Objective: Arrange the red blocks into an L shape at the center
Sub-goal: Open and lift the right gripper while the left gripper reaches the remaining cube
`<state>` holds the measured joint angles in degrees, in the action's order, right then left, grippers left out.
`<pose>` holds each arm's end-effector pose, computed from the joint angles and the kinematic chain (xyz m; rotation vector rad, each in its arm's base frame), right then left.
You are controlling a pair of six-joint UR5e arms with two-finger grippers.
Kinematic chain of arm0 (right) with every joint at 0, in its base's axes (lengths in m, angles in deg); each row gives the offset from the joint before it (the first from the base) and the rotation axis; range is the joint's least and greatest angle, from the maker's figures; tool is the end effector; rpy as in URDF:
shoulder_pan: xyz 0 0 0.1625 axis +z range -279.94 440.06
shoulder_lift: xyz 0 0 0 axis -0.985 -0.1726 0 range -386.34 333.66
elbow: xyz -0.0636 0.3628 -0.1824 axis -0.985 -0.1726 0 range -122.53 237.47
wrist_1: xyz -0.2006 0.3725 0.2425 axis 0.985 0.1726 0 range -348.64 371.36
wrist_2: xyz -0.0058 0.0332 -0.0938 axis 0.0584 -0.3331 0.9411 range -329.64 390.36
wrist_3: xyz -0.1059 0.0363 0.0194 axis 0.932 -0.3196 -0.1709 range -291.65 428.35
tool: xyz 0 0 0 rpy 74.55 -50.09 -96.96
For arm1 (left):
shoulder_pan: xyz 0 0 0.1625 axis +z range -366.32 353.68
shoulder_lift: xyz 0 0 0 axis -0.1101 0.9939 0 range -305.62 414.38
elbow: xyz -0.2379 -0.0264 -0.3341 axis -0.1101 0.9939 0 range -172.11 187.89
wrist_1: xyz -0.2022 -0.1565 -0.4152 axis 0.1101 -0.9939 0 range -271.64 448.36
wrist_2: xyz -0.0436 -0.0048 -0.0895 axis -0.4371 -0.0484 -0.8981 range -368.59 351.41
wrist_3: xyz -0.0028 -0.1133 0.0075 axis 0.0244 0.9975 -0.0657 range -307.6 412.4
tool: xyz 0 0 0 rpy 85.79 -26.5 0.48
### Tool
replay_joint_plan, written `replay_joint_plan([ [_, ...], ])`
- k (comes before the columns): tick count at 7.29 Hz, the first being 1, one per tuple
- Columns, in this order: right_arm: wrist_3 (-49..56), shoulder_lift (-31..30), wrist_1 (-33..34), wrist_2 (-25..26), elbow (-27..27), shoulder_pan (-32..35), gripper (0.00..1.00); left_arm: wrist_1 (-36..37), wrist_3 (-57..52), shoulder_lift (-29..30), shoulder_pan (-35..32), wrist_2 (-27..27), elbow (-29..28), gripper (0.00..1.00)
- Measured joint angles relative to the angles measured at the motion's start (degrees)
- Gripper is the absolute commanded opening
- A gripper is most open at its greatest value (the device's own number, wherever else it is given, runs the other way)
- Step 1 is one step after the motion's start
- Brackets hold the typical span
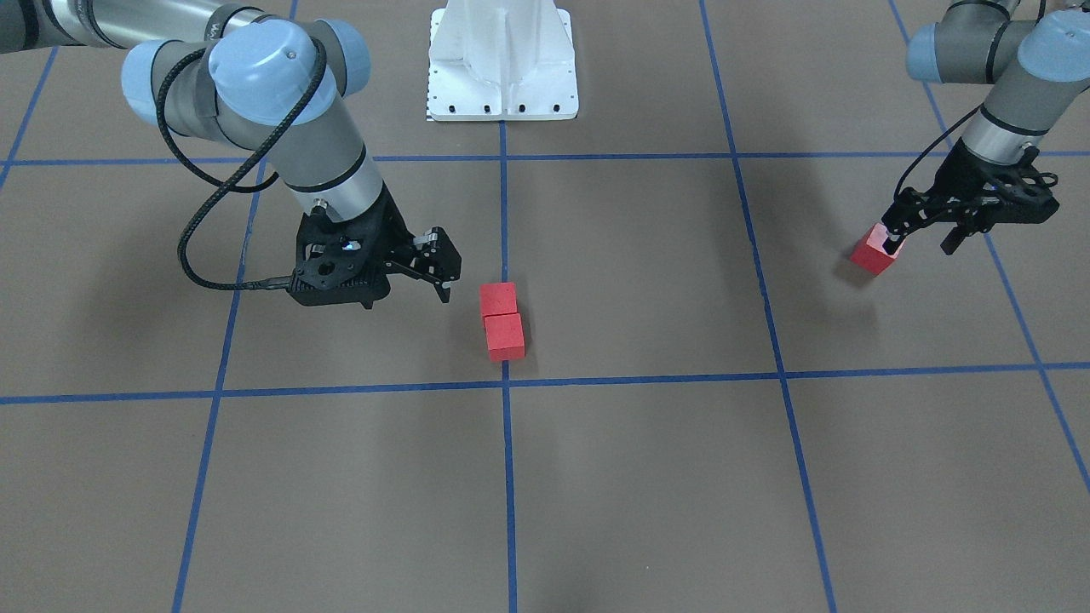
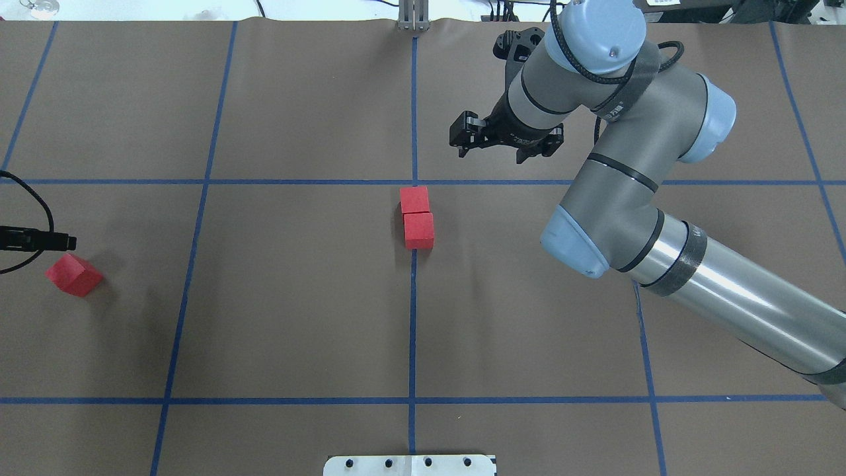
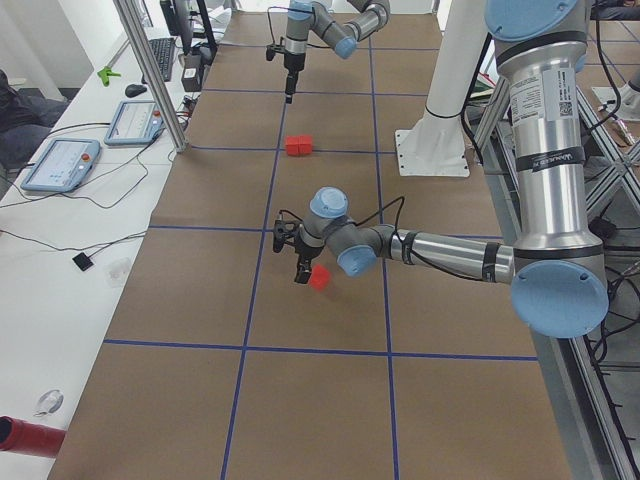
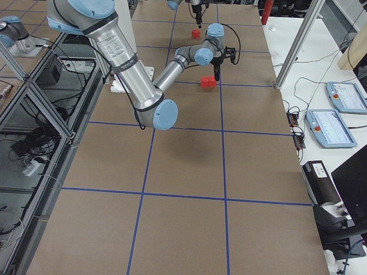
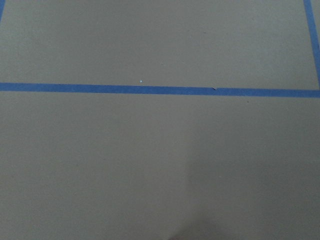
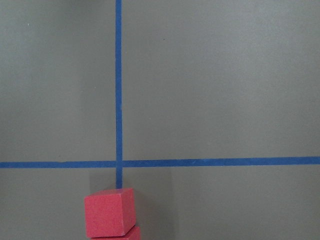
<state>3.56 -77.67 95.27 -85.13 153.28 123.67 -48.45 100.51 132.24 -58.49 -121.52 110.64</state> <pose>-0.4733 -0.5674 0.1428 0.1474 -0.9495 0.0998 0.2529 -0.4709 0.5568 0.3398 0.8312 -0.0016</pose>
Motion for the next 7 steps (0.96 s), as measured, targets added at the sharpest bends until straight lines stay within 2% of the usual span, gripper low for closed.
replay_joint_plan([
  [3,0.58,-1.02,-0.02,0.26,-0.03,0.43,0.99,-2.15,-11.94,-0.74,0.51,-0.3,0.01,0.99],
  [7,1.14,-1.57,-0.15,0.68,-0.33,0.41,0.99,-3.42,-15.77,-0.78,3.55,-0.33,-0.73,0.99],
])
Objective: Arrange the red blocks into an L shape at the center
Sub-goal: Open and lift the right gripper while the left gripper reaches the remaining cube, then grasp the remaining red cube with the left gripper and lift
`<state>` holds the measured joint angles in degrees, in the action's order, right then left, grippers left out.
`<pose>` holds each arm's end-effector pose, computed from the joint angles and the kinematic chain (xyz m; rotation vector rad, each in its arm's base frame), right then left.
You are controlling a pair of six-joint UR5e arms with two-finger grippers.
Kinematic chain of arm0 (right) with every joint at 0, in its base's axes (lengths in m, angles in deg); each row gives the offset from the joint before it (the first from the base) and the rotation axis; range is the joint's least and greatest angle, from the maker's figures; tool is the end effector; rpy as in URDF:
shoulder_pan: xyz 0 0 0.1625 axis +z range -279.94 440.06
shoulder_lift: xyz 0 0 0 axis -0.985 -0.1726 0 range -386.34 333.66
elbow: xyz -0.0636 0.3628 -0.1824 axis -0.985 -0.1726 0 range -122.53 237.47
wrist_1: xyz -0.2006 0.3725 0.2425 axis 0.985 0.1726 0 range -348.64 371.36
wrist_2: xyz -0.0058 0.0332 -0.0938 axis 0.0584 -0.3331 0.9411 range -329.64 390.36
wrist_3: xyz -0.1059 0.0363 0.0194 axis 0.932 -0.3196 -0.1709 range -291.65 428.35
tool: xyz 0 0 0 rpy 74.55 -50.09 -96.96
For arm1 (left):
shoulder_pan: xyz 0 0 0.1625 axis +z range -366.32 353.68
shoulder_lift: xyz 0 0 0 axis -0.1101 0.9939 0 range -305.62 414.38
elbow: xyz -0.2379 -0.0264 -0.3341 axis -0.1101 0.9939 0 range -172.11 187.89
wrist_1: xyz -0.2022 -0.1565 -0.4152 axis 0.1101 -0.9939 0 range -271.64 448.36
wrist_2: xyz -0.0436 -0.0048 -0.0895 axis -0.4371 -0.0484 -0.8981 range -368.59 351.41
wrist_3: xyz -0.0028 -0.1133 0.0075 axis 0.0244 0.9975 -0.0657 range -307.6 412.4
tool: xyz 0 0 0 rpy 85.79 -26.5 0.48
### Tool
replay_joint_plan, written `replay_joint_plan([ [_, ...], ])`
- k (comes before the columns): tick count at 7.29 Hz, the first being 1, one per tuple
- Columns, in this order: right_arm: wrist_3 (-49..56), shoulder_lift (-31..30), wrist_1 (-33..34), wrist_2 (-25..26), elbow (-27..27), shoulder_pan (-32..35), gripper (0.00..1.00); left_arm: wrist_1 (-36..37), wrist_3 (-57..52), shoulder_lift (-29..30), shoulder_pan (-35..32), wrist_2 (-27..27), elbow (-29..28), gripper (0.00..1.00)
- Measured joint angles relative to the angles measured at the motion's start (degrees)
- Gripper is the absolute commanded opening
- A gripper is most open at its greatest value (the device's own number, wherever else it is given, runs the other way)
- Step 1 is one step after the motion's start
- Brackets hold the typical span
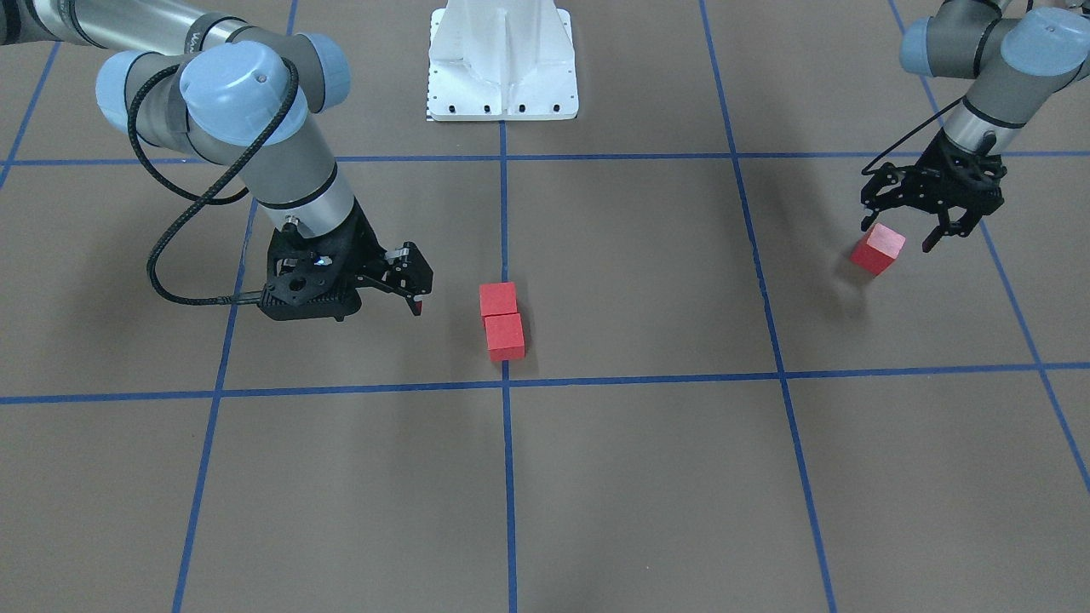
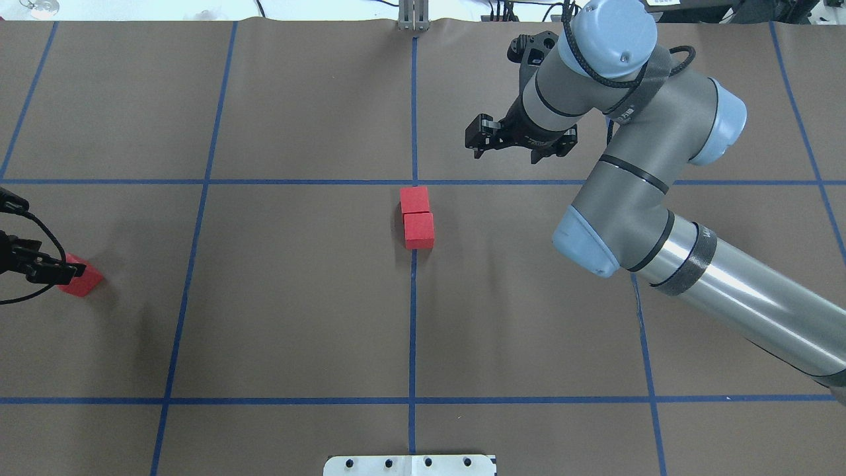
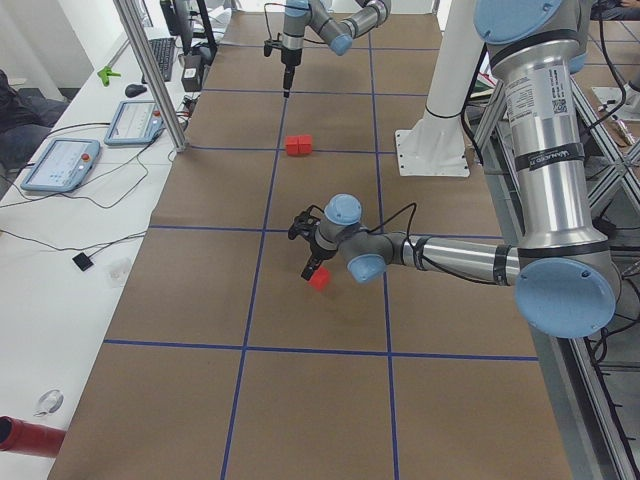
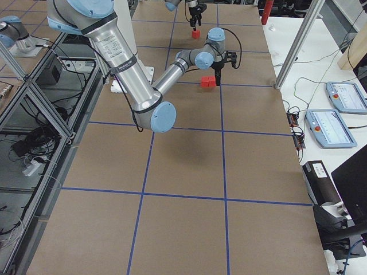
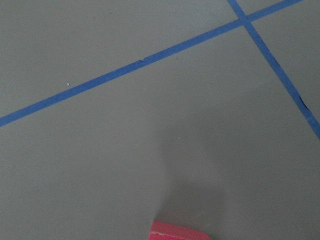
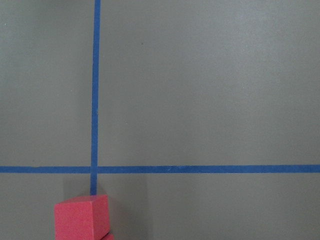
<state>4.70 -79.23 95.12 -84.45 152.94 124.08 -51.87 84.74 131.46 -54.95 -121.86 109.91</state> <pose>-0.4702 -0.5735 0.1657 0.1509 -0.9185 0.1014 0.2781 -0.4496 0.5629 0.4523 0.8163 0.3208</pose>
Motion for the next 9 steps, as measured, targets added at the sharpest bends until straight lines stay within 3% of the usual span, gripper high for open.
replay_joint_plan([
  [7,0.02,-0.27,-0.17,-0.32,-0.11,0.02,0.99,-1.15,0.0,0.41,2.47,0.03,-4.28,0.99],
  [8,0.01,-0.28,-0.17,-0.33,-0.11,0.02,0.99,-2.19,0.02,0.53,2.74,0.04,-5.38,0.9],
  [9,0.01,-0.27,-0.17,-0.33,-0.09,0.02,0.99,-3.0,0.06,0.57,2.86,0.01,-6.09,0.61],
])
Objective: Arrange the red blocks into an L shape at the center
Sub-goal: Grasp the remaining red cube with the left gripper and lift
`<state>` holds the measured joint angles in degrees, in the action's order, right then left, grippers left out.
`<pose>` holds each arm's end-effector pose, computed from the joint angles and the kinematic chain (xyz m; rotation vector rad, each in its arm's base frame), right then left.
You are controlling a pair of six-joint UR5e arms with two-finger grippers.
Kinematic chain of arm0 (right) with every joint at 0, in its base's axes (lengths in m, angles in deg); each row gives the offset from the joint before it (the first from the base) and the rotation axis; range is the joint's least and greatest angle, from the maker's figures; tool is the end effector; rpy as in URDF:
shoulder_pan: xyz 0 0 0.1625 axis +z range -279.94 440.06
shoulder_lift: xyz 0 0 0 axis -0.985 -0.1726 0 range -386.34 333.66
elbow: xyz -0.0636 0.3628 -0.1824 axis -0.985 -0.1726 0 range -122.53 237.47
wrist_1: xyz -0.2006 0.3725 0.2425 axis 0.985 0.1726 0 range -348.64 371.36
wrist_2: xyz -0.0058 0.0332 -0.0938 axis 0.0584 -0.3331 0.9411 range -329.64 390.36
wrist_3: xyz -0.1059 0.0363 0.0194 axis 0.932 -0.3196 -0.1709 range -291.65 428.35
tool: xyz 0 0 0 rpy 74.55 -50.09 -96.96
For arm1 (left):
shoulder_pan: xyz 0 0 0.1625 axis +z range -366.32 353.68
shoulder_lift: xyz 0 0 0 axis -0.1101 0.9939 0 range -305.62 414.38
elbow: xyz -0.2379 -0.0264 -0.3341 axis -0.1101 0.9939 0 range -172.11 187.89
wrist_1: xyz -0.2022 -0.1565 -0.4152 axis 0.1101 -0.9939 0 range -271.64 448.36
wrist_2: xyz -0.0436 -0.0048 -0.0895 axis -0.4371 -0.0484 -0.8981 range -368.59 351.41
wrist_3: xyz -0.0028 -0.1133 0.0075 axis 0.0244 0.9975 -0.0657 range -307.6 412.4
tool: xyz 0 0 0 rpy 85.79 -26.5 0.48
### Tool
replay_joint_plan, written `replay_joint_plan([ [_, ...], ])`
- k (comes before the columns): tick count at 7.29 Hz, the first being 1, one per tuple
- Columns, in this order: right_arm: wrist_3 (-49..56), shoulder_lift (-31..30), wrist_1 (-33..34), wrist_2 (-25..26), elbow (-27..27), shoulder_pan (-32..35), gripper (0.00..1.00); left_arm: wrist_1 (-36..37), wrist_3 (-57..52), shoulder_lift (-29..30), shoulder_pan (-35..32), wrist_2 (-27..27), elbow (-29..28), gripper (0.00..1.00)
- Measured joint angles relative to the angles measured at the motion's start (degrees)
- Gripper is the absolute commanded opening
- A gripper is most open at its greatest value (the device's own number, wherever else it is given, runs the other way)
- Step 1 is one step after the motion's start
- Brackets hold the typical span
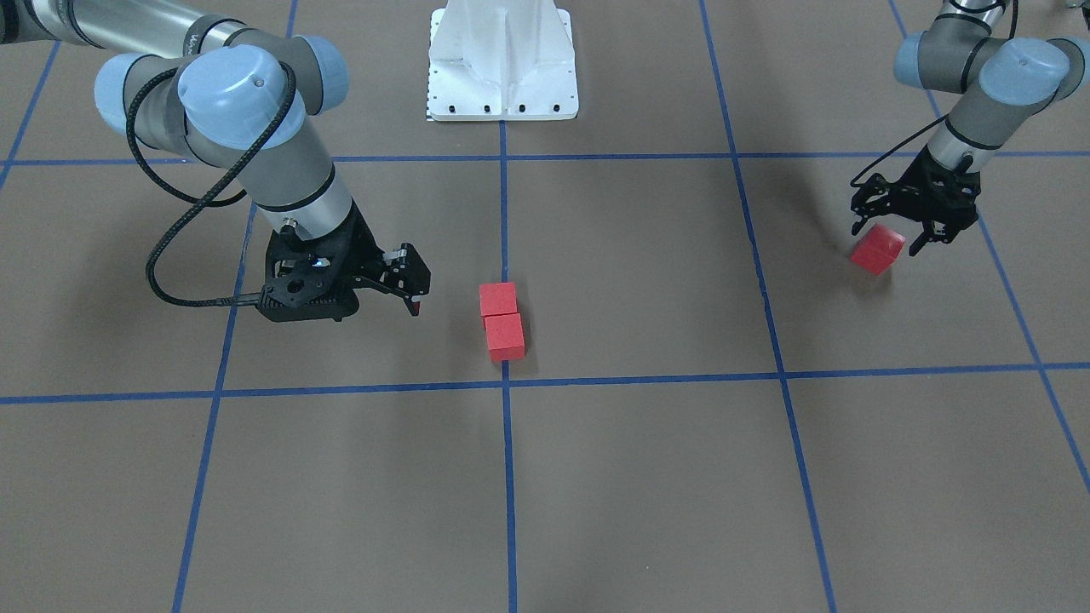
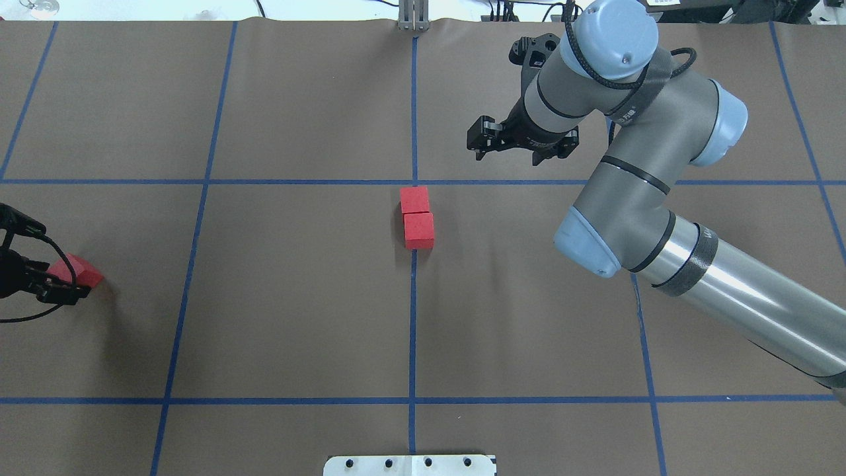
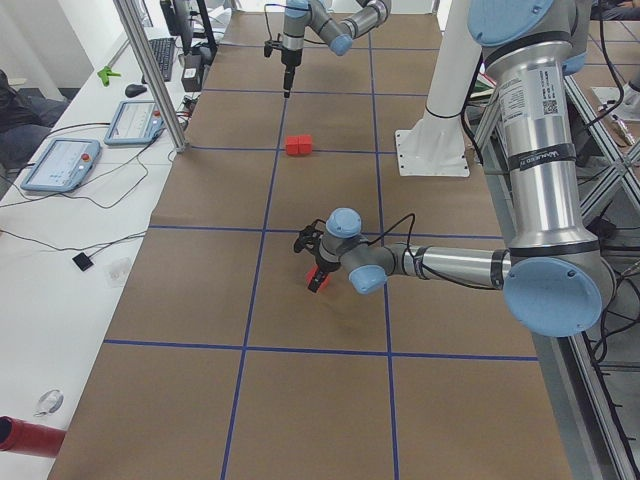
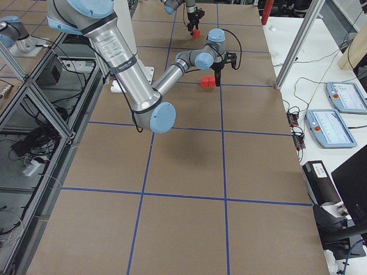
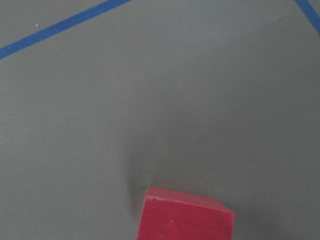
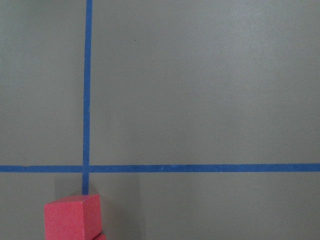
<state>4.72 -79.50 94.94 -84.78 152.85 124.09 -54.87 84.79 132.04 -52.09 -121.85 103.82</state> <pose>-0.4707 -0.5733 0.1693 0.1445 -0.9188 0.0995 0.3011 -0.4361 0.6152 0.3965 0.8036 0.3585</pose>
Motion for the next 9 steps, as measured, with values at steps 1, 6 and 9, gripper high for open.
replay_joint_plan([
  [1,0.0,0.04,0.0,0.0,0.02,0.0,0.99,-0.36,0.02,0.03,0.02,-0.04,-0.31,0.29],
  [6,0.08,0.07,0.08,-0.2,0.36,0.29,0.99,0.18,0.31,0.75,-0.31,-6.83,0.67,0.0],
  [9,0.83,-0.18,0.05,-0.84,0.41,1.23,0.99,6.89,0.0,7.55,-2.06,-8.04,0.98,0.0],
])
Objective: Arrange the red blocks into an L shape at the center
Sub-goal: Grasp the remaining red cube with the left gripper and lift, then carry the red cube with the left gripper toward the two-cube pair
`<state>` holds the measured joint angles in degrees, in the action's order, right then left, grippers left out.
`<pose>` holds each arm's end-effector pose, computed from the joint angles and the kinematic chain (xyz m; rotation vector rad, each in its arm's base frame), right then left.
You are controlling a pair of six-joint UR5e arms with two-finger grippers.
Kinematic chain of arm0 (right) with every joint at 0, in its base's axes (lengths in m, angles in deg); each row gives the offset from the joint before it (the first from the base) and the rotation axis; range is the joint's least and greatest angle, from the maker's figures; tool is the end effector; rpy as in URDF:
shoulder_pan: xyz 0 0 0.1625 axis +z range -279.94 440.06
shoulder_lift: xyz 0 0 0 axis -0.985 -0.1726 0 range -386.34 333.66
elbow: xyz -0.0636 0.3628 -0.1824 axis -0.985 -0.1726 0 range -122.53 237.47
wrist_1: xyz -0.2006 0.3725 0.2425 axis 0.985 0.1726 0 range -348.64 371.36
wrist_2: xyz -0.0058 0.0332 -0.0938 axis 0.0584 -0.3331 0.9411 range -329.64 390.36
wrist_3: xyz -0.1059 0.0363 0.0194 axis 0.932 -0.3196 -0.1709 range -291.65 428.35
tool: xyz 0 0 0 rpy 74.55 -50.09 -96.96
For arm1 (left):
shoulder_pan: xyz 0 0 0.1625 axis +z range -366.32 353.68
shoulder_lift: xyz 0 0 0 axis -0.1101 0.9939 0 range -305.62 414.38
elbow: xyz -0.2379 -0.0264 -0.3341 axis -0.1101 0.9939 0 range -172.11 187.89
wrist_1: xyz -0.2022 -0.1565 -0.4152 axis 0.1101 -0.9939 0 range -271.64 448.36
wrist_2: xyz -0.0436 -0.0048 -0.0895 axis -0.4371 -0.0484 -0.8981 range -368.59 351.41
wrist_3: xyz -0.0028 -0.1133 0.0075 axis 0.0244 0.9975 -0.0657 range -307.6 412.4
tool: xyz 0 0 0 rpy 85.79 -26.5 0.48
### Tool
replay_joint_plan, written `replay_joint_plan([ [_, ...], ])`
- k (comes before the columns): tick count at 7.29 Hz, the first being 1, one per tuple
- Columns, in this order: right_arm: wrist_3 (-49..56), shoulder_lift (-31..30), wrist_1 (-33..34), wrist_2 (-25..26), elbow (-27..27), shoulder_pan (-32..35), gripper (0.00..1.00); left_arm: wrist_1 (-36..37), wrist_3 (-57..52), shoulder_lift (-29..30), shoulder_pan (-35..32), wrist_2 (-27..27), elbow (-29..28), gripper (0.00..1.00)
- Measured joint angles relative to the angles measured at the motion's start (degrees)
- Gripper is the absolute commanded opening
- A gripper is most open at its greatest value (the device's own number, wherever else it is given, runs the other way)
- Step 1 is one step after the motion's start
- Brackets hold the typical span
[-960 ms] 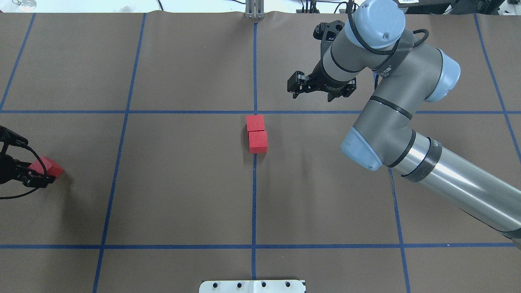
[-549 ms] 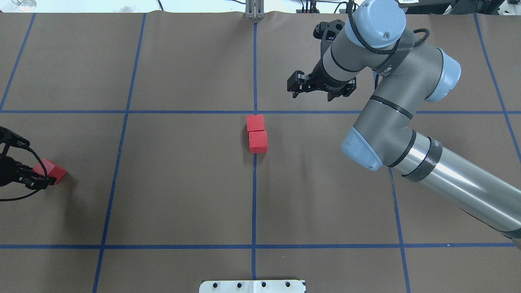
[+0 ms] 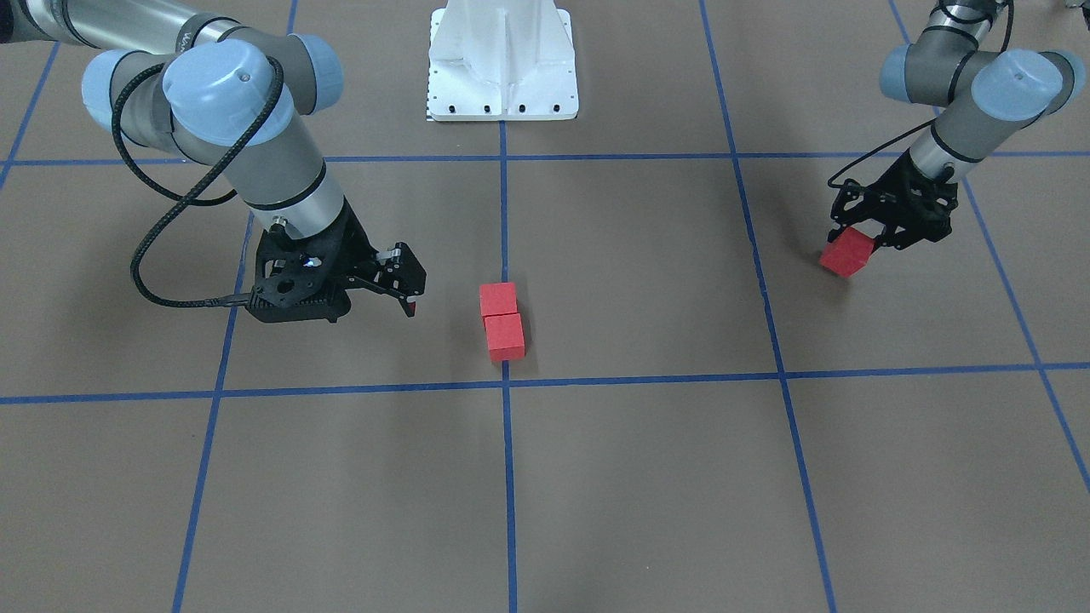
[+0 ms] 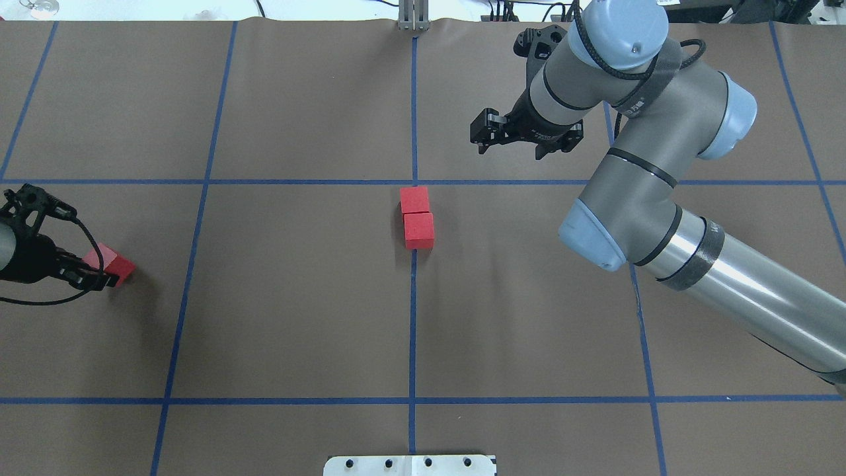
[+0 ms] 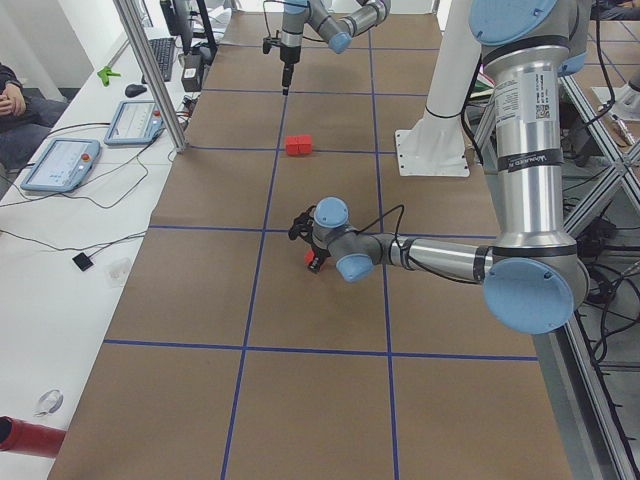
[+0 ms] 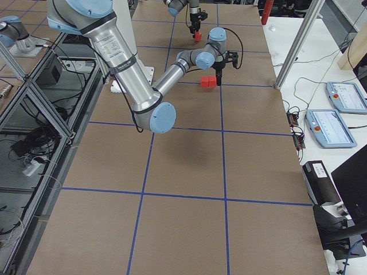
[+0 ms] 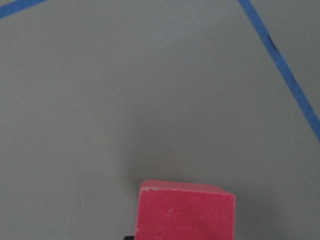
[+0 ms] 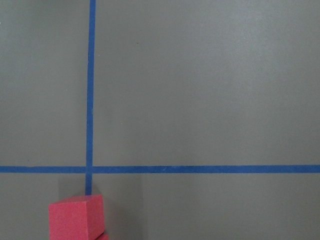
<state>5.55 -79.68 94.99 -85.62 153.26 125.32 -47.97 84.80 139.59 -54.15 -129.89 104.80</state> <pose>-0.4574 -0.5802 0.1678 0.1513 -0.9257 0.0986 0.3297 -0.4747 0.5446 0.3462 0.9114 0.3877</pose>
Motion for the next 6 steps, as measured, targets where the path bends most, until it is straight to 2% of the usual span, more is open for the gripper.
replay_joint_plan([
  [2,1.65,-0.67,-0.12,-0.5,0.0,0.92,0.99,8.91,-0.01,7.04,-1.43,0.05,0.84,0.0],
  [4,2.74,-1.11,-0.16,-0.7,0.0,1.73,0.99,13.91,2.05,11.74,-1.91,0.3,1.24,0.0],
  [6,2.92,-1.6,-0.2,-0.72,-0.07,2.46,0.99,20.77,12.41,16.77,-1.95,1.39,1.75,0.0],
])
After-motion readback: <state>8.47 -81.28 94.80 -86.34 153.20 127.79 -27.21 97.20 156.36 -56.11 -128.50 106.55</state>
